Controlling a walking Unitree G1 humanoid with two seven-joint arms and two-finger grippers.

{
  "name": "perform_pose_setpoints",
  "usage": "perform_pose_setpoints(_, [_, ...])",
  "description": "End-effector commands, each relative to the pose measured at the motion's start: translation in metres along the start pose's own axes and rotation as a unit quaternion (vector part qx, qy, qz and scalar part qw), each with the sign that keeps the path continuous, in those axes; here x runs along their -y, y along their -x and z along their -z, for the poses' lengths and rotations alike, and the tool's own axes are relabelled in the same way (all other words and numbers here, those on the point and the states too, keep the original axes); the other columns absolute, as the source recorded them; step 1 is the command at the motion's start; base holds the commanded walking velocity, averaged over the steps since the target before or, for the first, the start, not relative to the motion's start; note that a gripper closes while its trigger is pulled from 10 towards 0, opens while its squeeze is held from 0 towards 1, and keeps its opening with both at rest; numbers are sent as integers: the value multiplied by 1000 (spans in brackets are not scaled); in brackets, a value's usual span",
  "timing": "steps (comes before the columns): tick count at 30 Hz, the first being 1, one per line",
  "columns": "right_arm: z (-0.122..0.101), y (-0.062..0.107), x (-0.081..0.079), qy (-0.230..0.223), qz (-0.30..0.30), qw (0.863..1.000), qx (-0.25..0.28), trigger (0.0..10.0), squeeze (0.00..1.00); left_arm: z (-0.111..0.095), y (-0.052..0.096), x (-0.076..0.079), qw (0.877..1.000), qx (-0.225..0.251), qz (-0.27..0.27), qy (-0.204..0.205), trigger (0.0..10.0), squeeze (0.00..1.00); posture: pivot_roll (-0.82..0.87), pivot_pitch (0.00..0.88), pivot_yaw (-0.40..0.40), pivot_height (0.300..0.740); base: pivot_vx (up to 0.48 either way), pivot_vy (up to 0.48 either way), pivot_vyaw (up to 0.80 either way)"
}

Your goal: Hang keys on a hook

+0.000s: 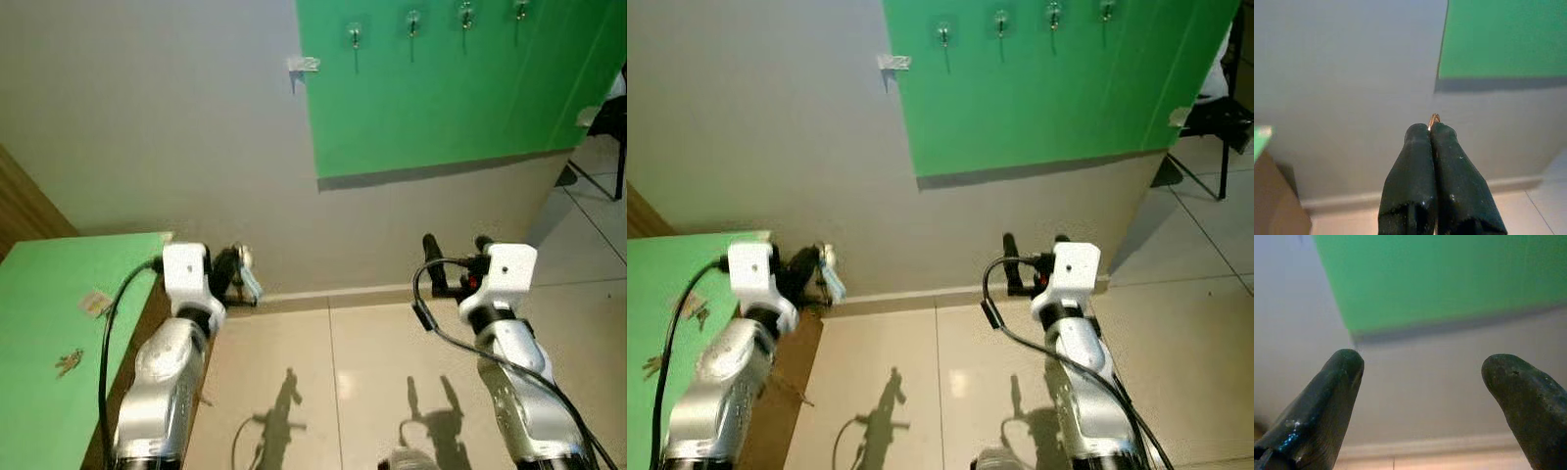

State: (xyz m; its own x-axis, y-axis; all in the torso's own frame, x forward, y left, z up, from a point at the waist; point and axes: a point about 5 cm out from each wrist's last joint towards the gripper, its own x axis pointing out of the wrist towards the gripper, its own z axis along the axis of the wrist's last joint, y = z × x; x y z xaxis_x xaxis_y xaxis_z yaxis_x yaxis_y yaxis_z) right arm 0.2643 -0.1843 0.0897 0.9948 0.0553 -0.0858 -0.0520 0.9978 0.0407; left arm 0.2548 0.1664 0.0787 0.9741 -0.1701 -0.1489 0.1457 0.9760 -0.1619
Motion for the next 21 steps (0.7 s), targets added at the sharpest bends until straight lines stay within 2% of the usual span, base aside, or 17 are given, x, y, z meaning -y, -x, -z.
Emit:
perform_pose_setpoints(1, [2, 4, -4, -1, -15, 1000, -21, 10000, 0, 1, 7, 1, 1000, 6, 10, 1, 10000, 0, -253, 0, 115, 740, 0, 0, 0])
perform_pose_setpoints(2, [4, 12, -3, 4, -23, 1000, -20, 10000, 0, 14, 23, 3, 1000, -5, 13, 7, 10000, 0, -249, 0, 113, 740, 0, 0, 0])
perform_pose_setpoints(3, [5, 15, -2, 10, -24, 999, -20, 10000, 0, 20, 29, 4, 1000, -11, 16, 6, 10000, 0, -245, 0, 112, 740, 0, 0, 0])
perform_pose_setpoints(6, [9, 16, -1, 16, -18, 999, -30, 10000, 0, 27, 33, 8, 1000, -21, 15, -2, 10000, 0, -239, 0, 111, 740, 0, 0, 0])
perform_pose_setpoints(10, [8, 10, -8, 21, -27, 999, -31, 10000, 0, 20, 22, 7, 1000, -7, 7, 4, 10000, 0, -234, 0, 111, 740, 0, 0, 0])
perform_pose_setpoints(13, [7, 2, -13, 20, -33, 999, -30, 10000, 0, 9, 11, 5, 1000, 14, 13, -6, 10000, 0, -230, 0, 117, 740, 0, 0, 0])
perform_pose_setpoints(18, [7, -7, -17, 34, -37, 998, -27, 10000, 0, 1, -1, 3, 999, 28, 11, -11, 10000, 0, -232, 0, 119, 740, 0, 0, 0])
perform_pose_setpoints(20, [7, -8, -17, 35, -40, 998, -27, 10000, 0, 0, -3, 4, 999, 30, 13, -9, 10000, 0, -234, 0, 118, 740, 0, 0, 544])
perform_pose_setpoints(21, [5, -14, -21, 56, -49, 997, -25, 10000, 0, -2, -8, 7, 999, 33, 18, -12, 10000, 0, -238, 0, 122, 740, 0, 0, 794])
